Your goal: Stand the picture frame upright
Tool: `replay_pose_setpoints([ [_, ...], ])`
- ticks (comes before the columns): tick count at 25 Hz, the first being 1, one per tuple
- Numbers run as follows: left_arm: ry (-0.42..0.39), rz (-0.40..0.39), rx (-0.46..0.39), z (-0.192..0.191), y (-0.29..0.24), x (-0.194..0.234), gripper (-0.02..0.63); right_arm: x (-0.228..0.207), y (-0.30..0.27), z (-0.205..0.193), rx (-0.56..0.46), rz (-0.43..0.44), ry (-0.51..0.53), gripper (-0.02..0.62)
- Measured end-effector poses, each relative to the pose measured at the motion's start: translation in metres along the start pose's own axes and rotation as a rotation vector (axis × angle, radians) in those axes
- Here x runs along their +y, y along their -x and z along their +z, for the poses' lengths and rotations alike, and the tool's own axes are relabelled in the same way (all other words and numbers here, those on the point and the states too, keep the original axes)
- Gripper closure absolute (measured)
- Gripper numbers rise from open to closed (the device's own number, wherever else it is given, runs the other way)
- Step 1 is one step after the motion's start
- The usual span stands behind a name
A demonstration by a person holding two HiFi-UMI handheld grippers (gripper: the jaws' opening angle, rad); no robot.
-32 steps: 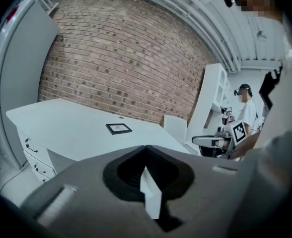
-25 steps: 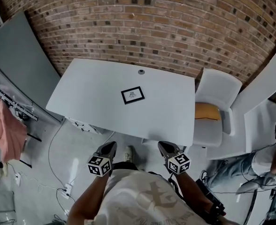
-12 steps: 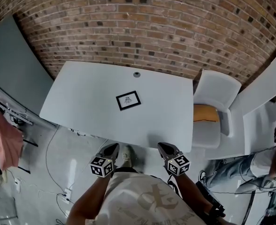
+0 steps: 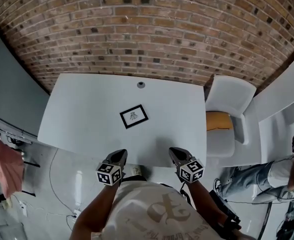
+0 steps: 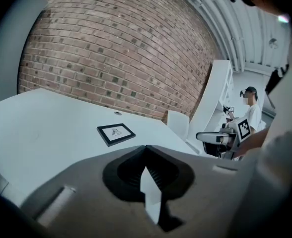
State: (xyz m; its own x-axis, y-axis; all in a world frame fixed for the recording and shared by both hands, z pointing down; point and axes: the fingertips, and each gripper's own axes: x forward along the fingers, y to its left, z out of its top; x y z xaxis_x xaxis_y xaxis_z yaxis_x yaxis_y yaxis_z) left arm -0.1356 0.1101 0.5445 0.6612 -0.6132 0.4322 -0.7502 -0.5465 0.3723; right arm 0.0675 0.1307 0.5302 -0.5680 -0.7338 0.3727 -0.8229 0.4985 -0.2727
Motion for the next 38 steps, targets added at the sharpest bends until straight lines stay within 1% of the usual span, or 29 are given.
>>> replay_pose_setpoints([
  [5,0.000,-0.027,0.020,0.021,-0.021,0.026,0.601,-0.014,-0.034,0.021,0.007,-0.021,-0.007,0.588],
  [10,0.024,-0.053,0.051,0.033,-0.038,0.057,0.603,-0.028,-0.071,0.043,0.026,-0.043,-0.004,0.588],
  [17,0.063,-0.071,0.074,0.046,-0.062,0.086,0.603,-0.049,-0.111,0.058,0.087,-0.063,-0.005,0.588],
  [22,0.087,-0.064,0.079,0.055,-0.079,0.102,0.603,-0.058,-0.138,0.064,0.134,-0.057,0.005,0.588],
  [27,0.121,-0.052,0.079,0.059,-0.093,0.108,0.603,-0.066,-0.162,0.065,0.189,-0.026,0.025,0.588],
  [31,0.161,-0.023,0.092,0.054,-0.101,0.110,0.601,-0.071,-0.181,0.064,0.223,0.003,0.041,0.588],
  [35,0.220,0.020,0.105,0.045,-0.108,0.116,0.601,-0.075,-0.201,0.056,0.271,0.041,0.042,0.588],
  [38,0.250,0.039,0.127,0.037,-0.115,0.121,0.601,-0.084,-0.217,0.049,0.312,0.041,0.051,0.588],
])
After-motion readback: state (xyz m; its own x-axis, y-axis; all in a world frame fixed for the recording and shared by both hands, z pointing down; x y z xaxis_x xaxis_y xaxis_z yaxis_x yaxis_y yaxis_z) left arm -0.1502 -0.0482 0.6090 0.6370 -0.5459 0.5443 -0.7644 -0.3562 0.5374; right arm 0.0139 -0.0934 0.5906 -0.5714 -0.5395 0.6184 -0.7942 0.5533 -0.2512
